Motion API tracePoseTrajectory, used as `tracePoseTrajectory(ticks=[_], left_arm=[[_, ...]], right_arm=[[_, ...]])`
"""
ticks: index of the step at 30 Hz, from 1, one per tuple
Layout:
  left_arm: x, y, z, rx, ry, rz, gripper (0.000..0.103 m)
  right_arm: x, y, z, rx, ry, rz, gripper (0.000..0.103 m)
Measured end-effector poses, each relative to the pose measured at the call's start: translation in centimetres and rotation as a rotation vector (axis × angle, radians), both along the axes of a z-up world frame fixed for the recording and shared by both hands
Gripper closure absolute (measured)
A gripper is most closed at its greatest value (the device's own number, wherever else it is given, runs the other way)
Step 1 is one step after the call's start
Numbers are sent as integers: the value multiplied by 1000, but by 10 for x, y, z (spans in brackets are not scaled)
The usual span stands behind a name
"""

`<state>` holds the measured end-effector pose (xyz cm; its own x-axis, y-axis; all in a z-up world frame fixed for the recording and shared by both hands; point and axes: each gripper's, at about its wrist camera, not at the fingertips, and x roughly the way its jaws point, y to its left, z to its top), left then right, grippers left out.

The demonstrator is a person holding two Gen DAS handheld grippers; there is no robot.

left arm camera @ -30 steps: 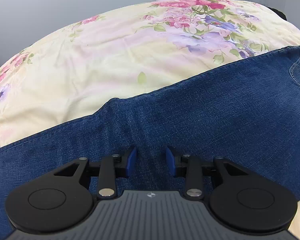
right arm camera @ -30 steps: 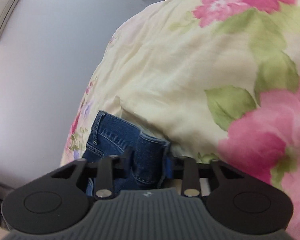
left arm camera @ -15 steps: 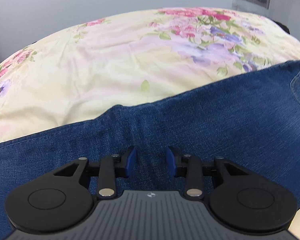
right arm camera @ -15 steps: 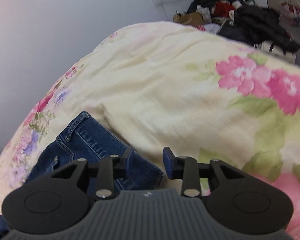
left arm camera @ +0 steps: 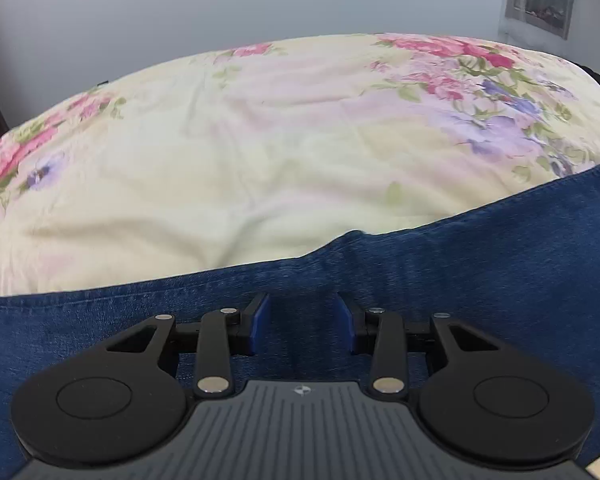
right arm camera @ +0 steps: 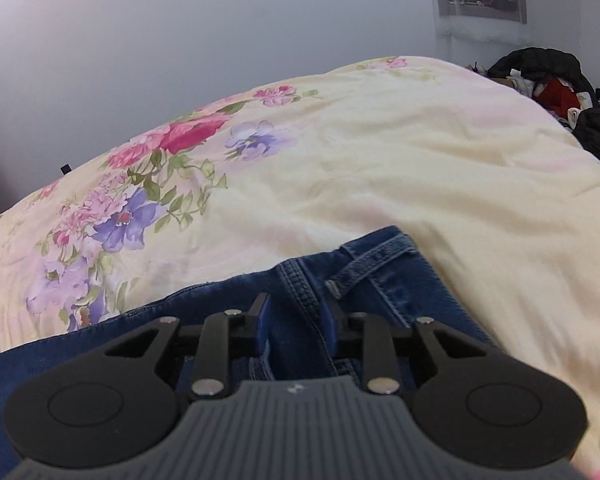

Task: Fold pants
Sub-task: 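Release the jeans and move both tools to the waistband, then move the left tool to the leg hem and grasp it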

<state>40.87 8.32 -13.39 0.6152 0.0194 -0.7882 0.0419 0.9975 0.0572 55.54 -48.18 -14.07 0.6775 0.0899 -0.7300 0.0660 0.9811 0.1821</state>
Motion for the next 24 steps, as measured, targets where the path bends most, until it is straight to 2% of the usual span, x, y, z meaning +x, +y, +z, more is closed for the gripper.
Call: tracePoseTrajectory(ticks=[3, 7, 11, 14, 18, 20, 24], left_arm=[[2, 8, -10, -37, 2, 3, 59], [-1, 11, -12, -38, -13, -20, 59], [-12, 25, 5, -71, -43, -1, 59], [-29, 49, 26, -87, -73, 39, 58], [-57, 95, 53, -105, -84, 130, 54], [-74, 119, 64, -117, -71, 175, 52], [-110, 170, 85, -125, -35, 258, 46]], right_arm=[[22, 6, -17, -30, 46, -18, 81], [36, 15, -26, -70, 72, -34, 82], [31, 27, -14, -140, 74, -43, 82], [13, 36, 6, -149, 29, -60, 79], [-17, 72, 30, -145, 19, 16, 77], [-33, 97, 39, -142, 18, 76, 73], [-66, 158, 49, -143, 25, 205, 70]])
